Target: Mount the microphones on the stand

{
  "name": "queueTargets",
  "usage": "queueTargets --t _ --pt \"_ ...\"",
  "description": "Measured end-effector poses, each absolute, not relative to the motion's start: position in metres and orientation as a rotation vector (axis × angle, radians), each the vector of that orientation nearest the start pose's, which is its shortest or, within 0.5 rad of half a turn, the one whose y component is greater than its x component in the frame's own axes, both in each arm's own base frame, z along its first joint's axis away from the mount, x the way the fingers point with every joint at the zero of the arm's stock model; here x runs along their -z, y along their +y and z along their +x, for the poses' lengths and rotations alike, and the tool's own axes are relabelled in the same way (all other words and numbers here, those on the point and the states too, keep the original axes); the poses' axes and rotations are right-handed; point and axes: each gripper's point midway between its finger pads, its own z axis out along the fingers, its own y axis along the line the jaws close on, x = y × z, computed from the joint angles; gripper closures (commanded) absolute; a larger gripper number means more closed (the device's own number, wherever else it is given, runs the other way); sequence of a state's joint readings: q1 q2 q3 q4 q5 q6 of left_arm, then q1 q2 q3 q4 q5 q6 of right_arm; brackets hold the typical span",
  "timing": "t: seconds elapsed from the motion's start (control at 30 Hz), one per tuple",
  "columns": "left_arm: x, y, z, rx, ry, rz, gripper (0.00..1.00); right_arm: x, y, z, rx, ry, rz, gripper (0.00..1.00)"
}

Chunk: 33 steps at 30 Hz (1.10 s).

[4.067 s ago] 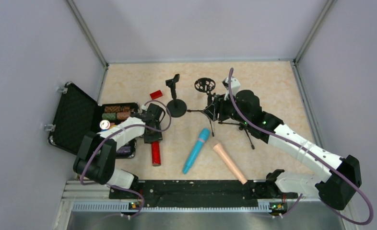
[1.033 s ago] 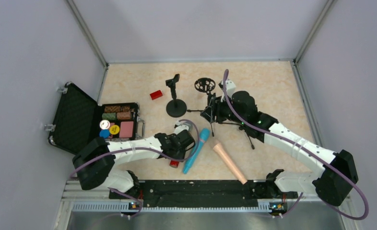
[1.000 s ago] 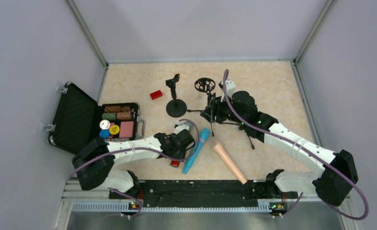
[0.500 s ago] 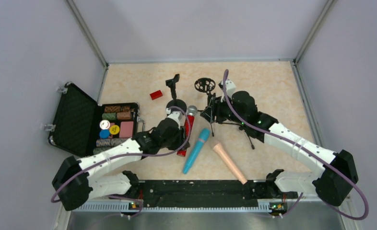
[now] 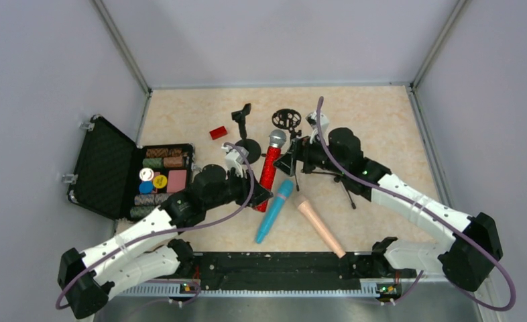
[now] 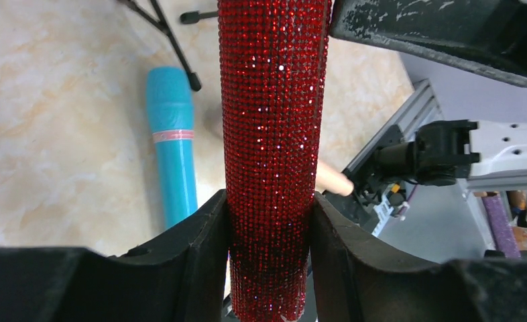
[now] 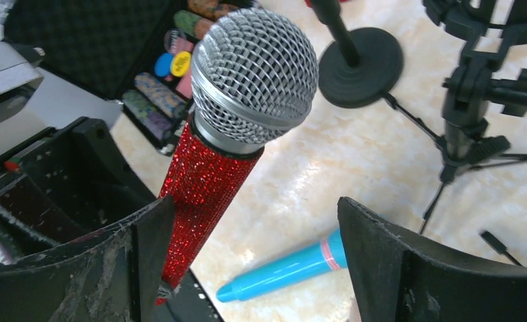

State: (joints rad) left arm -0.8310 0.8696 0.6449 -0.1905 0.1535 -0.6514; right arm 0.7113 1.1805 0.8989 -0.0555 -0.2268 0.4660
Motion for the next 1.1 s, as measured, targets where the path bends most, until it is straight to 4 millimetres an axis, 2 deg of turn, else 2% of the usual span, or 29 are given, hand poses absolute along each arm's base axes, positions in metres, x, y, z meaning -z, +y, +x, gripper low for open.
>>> queueTargets --t 0.13,0.37,0.6,0.73,0.97,1.1 --pt "-0.206 -0.269 0.169 1.144 2.045 0.316 1.00 -0.244 0.293 0.247 -1.103 1.922 -0.404 0.08" --pt "-0.238 -0.283 0.164 1.284 1.880 0.374 1.00 -0.258 0.278 0.241 -1.319 1.815 -0.335 0.08" --pt "-0.264 -0.295 0.162 1.376 1.753 0.421 1.00 -0.279 0.283 0.229 -1.463 1.712 -0.356 0.11" --pt "-0.266 -0.302 0.162 1.410 1.735 0.442 1.00 -0.291 0.284 0.223 -1.526 1.650 -0.369 0.13" --pt "-0.257 -0.308 0.160 1.432 1.768 0.467 1.00 -0.314 0.288 0.206 -1.627 1.537 -0.451 0.13" --pt "-0.259 -0.309 0.157 1.451 1.756 0.487 1.00 -0.318 0.288 0.205 -1.633 1.516 -0.462 0.14"
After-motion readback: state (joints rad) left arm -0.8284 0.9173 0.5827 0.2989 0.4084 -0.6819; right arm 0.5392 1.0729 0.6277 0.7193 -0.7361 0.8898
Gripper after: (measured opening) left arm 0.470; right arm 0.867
